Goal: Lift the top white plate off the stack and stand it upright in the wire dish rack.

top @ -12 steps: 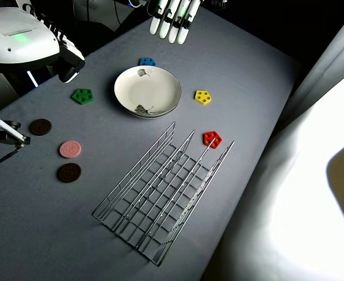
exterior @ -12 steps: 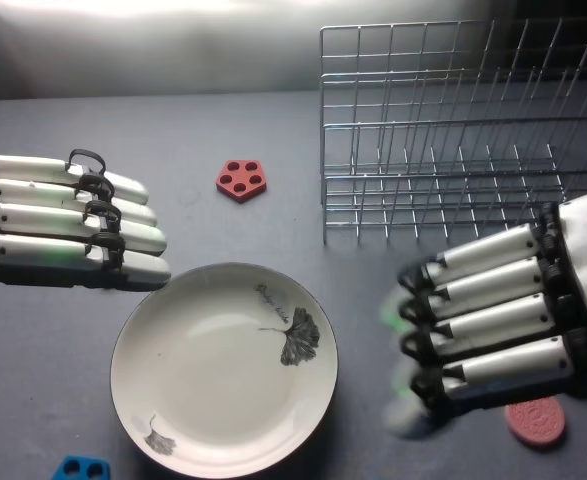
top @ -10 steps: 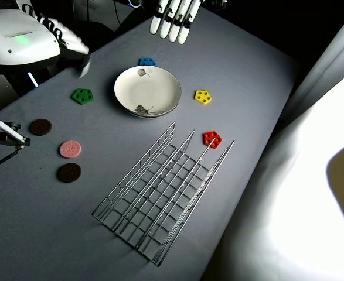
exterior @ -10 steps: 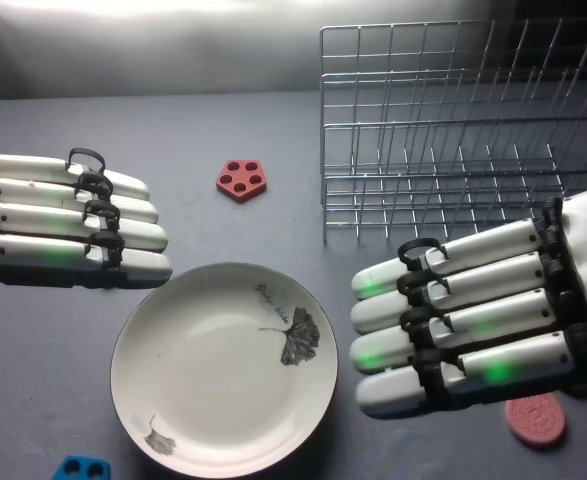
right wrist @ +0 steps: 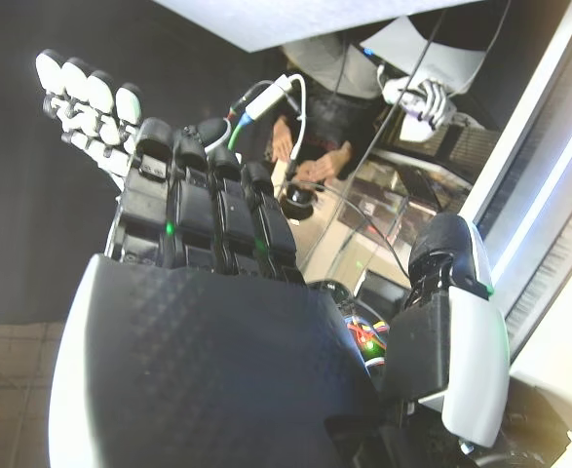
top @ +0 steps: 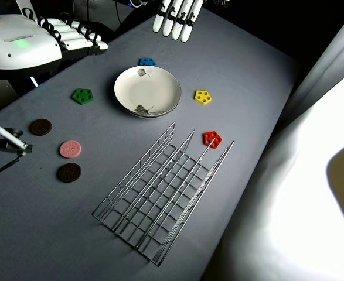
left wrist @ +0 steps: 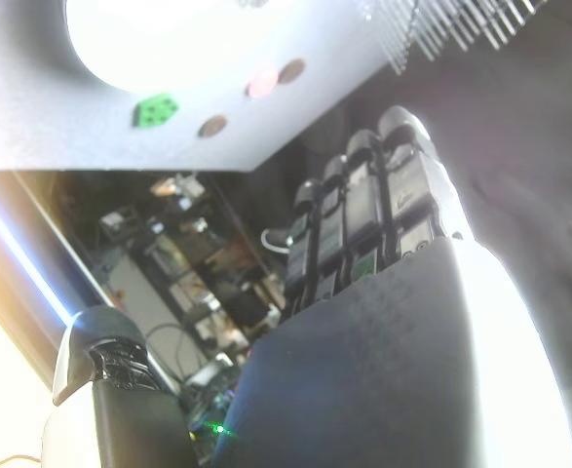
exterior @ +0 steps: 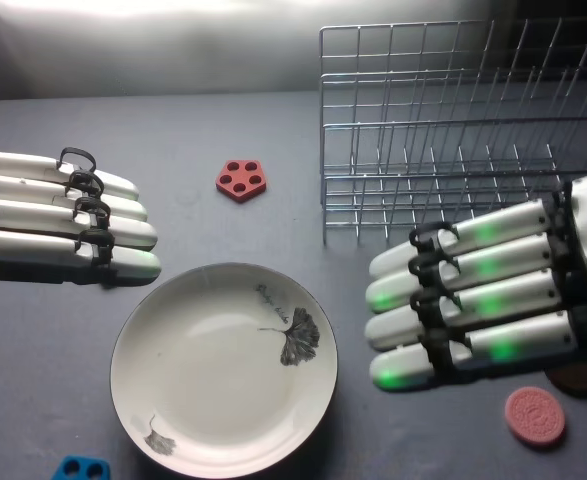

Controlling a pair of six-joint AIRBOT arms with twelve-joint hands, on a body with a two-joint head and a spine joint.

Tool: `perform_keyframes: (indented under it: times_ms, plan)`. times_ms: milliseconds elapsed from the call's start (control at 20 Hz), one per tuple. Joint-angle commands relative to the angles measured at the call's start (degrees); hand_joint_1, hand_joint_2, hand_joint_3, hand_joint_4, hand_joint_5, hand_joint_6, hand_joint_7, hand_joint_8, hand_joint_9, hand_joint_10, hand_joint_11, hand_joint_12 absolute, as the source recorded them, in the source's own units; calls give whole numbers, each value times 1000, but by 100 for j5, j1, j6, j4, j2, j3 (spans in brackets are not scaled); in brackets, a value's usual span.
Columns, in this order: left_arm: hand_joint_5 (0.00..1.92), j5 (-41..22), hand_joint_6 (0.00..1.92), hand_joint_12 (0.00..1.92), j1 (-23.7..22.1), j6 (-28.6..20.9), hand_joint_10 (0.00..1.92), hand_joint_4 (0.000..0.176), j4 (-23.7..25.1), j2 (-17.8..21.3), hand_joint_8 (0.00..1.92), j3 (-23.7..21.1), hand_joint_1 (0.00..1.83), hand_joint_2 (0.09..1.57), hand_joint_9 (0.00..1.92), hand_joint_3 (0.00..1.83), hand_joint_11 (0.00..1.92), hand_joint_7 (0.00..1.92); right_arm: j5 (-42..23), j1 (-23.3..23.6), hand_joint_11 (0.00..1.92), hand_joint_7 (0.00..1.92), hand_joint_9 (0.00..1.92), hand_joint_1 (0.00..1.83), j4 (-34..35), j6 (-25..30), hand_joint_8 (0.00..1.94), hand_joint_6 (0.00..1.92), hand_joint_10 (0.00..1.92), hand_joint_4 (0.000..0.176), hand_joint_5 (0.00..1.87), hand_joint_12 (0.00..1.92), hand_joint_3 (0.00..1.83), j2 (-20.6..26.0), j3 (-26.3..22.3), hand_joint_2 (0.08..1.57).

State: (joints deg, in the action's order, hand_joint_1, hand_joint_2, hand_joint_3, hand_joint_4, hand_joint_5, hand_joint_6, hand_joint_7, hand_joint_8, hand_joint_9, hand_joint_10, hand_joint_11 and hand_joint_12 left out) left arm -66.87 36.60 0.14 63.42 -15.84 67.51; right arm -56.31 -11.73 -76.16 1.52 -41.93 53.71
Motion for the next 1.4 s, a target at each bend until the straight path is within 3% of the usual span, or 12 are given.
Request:
perform_keyframes:
  times_ms: [0,600,1350]
  plan:
    - [107,-399,1,122,-131,-15,4,0,-391,39,1,2,294,922,113,0,87,107,-359,5,68,45,47,278,468,-24,0,0,0,0,60,115,3,29,4,1012]
    - [88,-187,0,94,-135,297,0,0,537,-334,0,-30,246,933,102,4,105,99,-288,-201,95,52,57,257,504,-49,2,1,2,0,60,95,4,-167,158,1019]
    - [127,321,11,80,268,366,8,0,1108,-709,8,-67,268,935,141,1,145,136,273,-172,104,50,56,302,321,-240,5,6,2,0,50,73,3,-398,101,1036]
